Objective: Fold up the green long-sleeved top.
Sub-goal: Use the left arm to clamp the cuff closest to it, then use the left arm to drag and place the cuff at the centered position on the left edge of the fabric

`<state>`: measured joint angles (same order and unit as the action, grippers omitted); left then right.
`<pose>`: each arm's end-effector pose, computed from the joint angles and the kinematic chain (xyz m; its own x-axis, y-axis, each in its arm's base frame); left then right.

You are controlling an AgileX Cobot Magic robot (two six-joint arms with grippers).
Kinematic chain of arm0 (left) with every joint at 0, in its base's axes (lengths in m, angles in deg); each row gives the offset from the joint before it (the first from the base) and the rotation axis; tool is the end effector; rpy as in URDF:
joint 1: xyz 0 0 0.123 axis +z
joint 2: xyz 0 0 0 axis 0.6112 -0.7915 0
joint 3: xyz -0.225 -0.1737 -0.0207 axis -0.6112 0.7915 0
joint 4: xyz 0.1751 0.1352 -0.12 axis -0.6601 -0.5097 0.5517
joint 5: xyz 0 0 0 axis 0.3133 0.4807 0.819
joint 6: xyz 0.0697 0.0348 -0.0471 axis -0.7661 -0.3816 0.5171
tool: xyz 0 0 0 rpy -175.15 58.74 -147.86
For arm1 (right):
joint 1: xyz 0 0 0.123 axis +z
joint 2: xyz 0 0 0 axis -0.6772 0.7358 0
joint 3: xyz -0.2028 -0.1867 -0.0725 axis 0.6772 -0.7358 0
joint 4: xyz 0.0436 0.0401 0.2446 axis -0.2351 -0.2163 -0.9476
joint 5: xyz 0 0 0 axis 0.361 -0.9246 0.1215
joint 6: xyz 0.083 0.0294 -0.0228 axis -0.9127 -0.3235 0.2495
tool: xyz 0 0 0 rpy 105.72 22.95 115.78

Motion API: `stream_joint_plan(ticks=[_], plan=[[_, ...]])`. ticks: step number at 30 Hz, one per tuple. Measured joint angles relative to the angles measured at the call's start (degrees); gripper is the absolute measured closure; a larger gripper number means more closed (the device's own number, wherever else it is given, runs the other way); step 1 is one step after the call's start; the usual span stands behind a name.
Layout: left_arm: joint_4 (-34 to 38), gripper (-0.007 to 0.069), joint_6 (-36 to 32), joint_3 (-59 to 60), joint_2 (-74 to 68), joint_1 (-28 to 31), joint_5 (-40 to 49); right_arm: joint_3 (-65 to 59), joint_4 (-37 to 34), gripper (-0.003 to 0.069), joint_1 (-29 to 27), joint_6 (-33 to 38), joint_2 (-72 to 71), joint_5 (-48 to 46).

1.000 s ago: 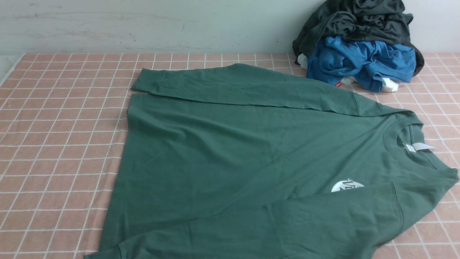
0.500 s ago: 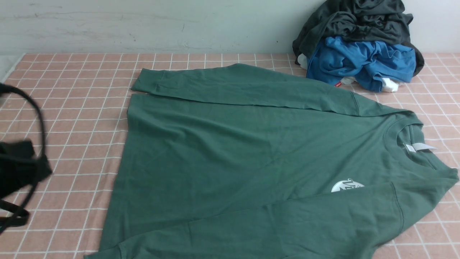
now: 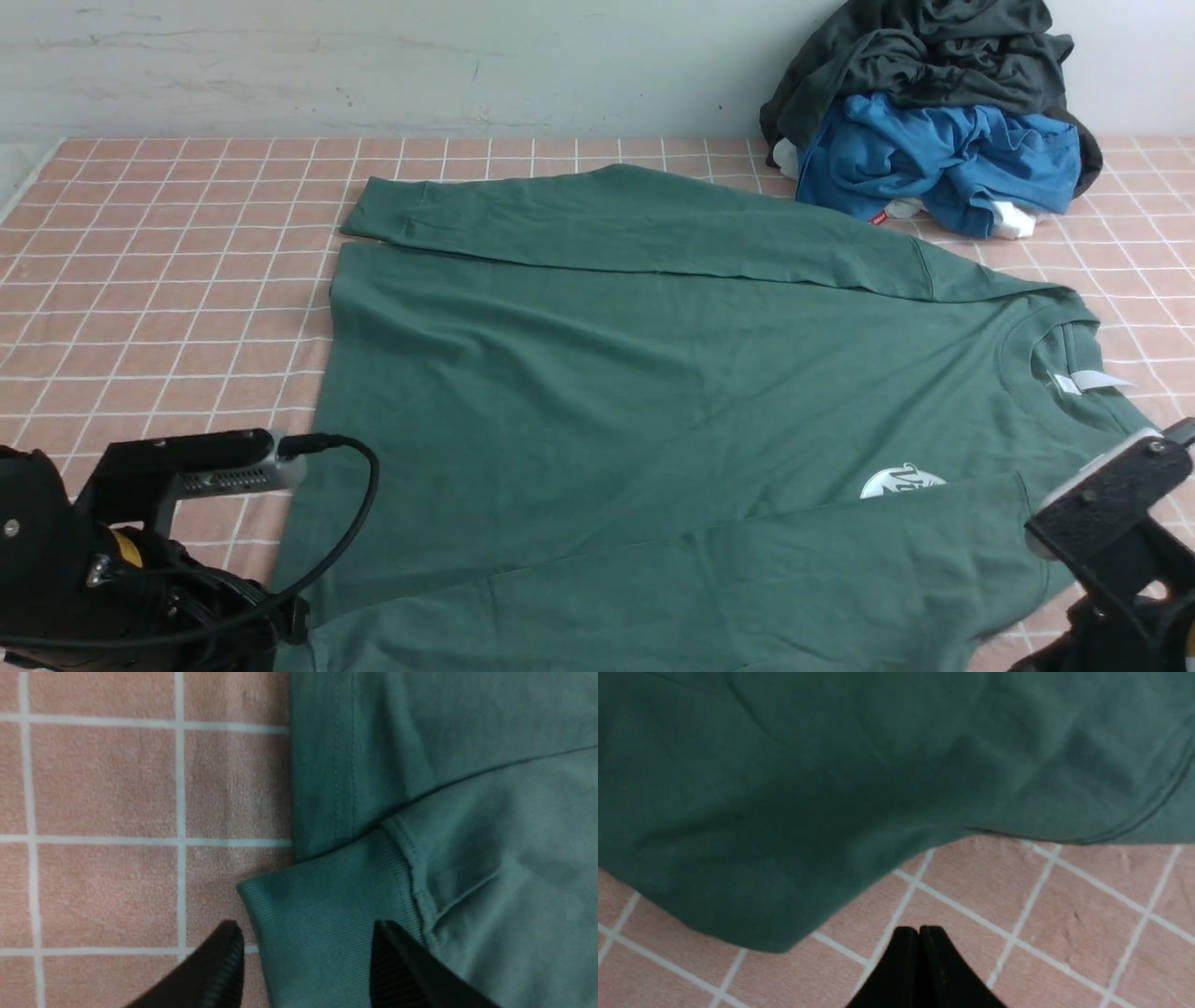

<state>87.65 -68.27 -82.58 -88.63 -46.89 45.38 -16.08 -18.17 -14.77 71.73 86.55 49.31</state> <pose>0.1996 -0.0403 0.1765 -0.9678 -0.0997 -0.2312 -0.0664 0.9869 -0.1473 0.1514 0.0753 0.1976 -0.8133 -0.4608 -0.3552 -0.4751 0.8784 -0.0518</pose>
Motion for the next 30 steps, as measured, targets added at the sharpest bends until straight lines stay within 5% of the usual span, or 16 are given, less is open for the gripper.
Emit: stream_joint_plan(ticks=[4,12,22,30], plan=[[0.0,0.0284,0.3,0.0,-4.3,0.0,0.0,0.0,-2.5,0.0669,0.1,1.7,0.4,2.2],[0.2,0.0595,0.4,-1.6,-6.2,-0.3,0.8,0.0,-3.3,0.0669,0.1,1.7,0.3,2.8],[-0.1,0.0616,-4.1,-12.1,-0.2,-0.6,11.4,0.0,-3.3,0.0669,0.1,1.7,0.3,3.1],[-0.7,0.0616,-11.5,-23.9,-0.4,-0.6,11.3,0.1,-2.6,0.0669,0.1,1.7,0.3,5.2]])
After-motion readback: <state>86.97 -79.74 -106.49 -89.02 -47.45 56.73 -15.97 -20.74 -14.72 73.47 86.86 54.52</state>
